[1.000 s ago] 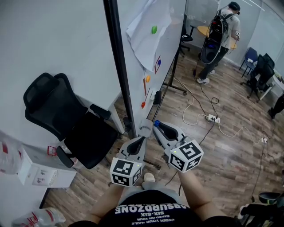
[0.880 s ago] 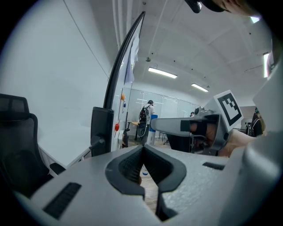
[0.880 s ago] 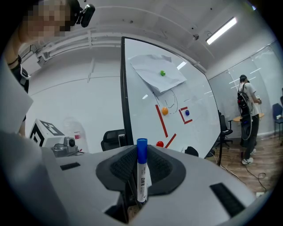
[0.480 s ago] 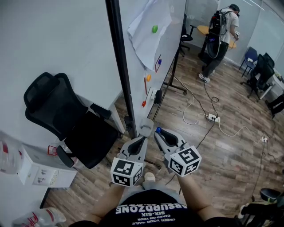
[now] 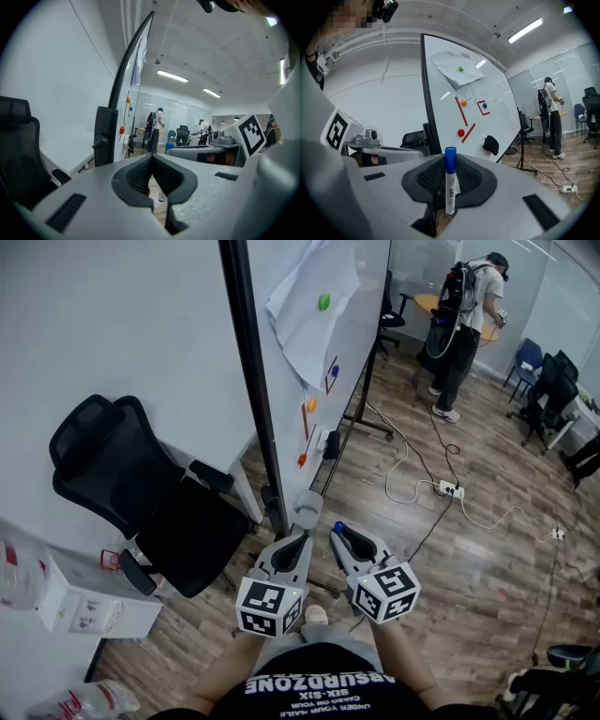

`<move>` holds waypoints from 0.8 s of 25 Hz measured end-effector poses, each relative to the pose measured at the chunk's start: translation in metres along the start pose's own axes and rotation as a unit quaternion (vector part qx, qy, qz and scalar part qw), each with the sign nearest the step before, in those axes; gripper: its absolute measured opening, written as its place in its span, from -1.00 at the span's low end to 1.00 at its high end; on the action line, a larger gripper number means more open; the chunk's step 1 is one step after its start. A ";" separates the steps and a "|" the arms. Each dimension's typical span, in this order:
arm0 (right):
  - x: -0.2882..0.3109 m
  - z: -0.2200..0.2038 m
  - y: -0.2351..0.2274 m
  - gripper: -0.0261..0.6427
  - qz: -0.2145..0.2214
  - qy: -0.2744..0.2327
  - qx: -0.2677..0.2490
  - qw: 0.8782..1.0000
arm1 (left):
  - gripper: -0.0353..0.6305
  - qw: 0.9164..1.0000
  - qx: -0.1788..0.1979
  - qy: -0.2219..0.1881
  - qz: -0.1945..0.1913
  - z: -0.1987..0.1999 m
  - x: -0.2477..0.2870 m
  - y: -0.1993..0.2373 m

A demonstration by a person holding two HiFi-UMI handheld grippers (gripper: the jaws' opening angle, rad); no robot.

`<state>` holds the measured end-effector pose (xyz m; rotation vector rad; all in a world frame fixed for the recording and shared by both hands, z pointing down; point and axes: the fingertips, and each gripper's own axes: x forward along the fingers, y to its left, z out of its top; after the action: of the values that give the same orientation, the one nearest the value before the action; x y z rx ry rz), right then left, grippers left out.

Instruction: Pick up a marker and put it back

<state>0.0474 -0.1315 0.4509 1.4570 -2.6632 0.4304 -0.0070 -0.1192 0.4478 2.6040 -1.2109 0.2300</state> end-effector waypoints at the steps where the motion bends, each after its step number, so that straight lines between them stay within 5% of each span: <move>1: -0.001 -0.002 0.000 -0.73 -0.001 0.001 0.001 1.000 | -0.88 1.000 0.000 0.001 0.000 -0.001 0.000 -0.001; 20: 0.001 0.000 0.007 -0.73 0.005 0.003 -0.005 1.000 | -0.88 1.000 -0.002 0.004 0.000 -0.004 -0.002 0.002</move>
<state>0.0413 -0.1289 0.4499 1.4380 -2.6644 0.4200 -0.0095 -0.1178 0.4519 2.5967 -1.2079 0.2375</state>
